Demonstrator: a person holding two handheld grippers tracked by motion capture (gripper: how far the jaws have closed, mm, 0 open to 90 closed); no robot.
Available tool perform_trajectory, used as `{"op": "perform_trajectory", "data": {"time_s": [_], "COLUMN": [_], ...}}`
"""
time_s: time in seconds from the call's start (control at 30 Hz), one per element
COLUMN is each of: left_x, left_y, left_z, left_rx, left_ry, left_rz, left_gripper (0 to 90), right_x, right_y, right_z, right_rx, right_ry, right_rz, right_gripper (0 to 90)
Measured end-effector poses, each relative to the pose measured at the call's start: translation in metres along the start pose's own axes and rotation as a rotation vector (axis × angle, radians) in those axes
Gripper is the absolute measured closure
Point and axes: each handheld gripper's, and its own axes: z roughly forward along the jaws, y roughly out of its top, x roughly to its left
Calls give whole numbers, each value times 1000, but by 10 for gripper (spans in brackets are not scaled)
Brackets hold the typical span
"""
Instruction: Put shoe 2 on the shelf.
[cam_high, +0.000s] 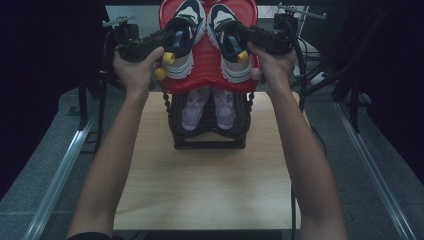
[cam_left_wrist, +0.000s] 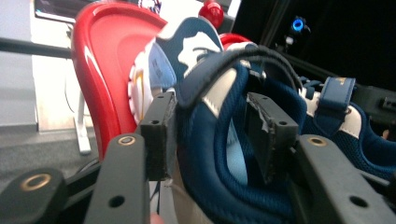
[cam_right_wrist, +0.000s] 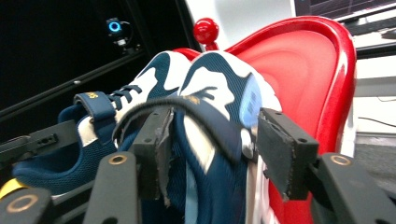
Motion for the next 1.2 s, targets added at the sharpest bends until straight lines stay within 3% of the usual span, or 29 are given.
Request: {"op": "perform_trajectory", "data": {"time_s": [0.37, 0.73, 1.2], "left_x": [3, 6, 24], "left_y": [1, 5, -15], "left_z": [-14, -36, -69], "left_rx": [25, 12, 25], "left_ry": [-74, -108, -133], "left_rz": [5, 18, 18], "left_gripper": [489, 453, 449], "right_x": [-3, -6, -37], "right_y": [-4, -5, -32], "right_z": [-12, -34, -71], "right_rx": [-31, -71, -100], "right_ry": [53, 123, 127], "right_rz": [-30, -47, -27], "right_gripper": [418, 411, 446]}}
